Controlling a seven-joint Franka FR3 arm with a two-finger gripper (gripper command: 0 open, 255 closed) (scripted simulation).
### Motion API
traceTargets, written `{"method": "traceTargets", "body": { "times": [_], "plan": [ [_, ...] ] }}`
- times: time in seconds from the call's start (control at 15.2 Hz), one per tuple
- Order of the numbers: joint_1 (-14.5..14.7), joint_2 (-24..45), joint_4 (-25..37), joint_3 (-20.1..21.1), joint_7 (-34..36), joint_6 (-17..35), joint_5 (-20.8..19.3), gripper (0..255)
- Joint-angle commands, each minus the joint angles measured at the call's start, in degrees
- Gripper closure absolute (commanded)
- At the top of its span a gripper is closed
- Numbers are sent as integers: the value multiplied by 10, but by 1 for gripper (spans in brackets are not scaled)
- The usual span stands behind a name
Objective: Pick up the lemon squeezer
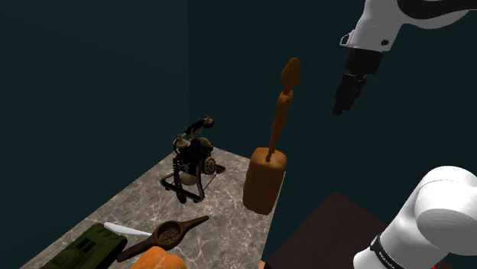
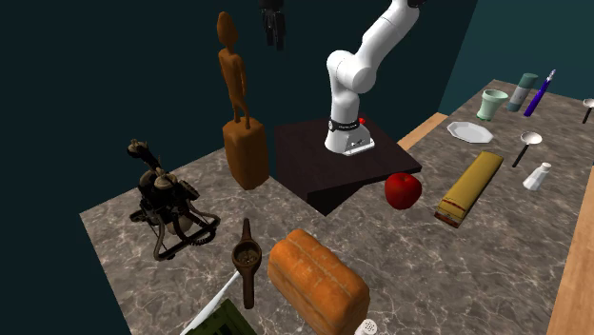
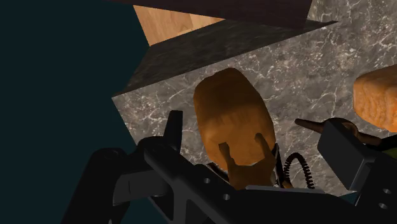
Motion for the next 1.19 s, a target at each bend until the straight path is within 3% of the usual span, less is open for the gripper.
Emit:
{"method": "traceTargets", "body": {
  "times": [0.0, 0.59, 1.12],
  "plan": [
    [0, 0, 0, 0, 0, 0, 0, 0],
    [40, 104, -44, 64, 17, 154, 33, 0],
    [69, 237, -36, 120, 35, 284, 44, 0]
  ]
}}
